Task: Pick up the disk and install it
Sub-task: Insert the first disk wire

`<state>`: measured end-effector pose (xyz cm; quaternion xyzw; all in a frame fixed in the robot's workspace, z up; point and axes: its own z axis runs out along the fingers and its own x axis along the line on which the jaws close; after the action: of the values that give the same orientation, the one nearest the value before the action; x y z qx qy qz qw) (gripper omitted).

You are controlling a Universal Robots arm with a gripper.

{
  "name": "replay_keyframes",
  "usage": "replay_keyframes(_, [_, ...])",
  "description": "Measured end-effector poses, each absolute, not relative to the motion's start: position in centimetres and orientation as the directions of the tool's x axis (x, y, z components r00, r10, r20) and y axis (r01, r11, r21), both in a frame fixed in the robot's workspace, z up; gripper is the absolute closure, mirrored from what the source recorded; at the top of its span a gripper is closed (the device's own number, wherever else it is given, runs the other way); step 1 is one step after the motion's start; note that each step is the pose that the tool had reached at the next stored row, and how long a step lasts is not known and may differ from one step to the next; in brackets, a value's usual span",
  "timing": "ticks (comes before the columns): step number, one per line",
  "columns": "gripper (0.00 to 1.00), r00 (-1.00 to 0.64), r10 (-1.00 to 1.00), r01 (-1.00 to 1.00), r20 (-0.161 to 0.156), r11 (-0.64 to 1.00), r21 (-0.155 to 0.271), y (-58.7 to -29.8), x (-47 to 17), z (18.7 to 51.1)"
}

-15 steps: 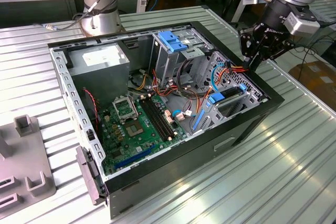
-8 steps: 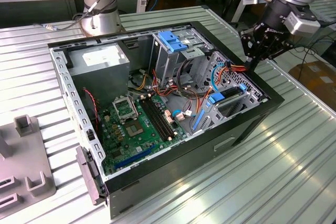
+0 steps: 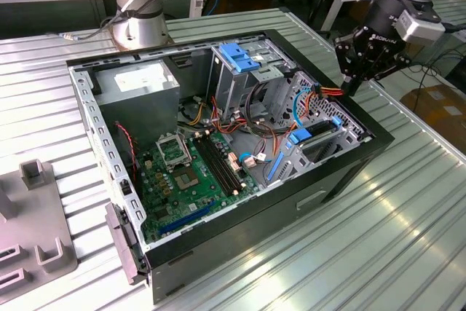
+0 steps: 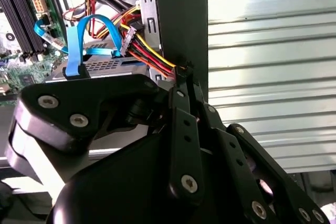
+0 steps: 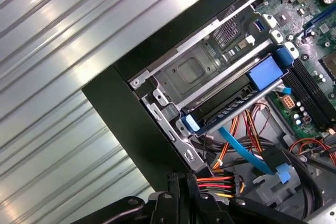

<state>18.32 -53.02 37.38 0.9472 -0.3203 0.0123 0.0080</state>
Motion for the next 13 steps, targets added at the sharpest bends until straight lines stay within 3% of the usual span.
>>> replay_keyframes(13, [0.83,0.719,-0.694,-0.695,0.031,-0.719,0.010,-53.1,16.4,37.3])
